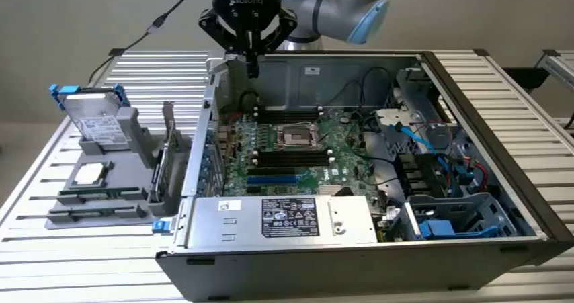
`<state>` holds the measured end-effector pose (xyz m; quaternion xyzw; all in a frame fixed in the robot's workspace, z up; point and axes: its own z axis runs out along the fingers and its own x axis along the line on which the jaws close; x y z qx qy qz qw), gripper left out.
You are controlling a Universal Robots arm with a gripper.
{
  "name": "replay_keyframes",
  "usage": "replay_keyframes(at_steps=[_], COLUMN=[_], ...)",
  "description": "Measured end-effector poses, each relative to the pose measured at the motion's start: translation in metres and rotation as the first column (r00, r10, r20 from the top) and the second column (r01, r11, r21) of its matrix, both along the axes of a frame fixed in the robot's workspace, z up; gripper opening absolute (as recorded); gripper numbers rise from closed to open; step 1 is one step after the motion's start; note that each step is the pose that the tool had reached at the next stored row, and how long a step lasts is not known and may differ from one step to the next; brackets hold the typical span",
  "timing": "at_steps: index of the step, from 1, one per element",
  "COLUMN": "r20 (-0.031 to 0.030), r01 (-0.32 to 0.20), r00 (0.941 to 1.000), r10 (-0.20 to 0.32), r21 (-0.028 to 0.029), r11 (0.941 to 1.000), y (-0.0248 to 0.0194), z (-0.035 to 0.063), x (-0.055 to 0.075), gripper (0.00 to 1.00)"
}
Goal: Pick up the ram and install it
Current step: 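Reach for the ram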
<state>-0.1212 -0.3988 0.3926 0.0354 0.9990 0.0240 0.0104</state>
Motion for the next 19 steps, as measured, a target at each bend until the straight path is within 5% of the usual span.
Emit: replay_keyframes(at_steps=[13, 19], r20=[0.0000, -0.0194], r01=[0.000, 0.000], r00=[1.0000, 0.9998], r10=[0.000, 0.000], r21=[0.0000, 0.0000], r11=[1.0000, 1.0000], y=[0.0000, 0.0000], z=[0.0000, -0.0002], x=[0.000, -0.020], gripper=[0.10, 0.10])
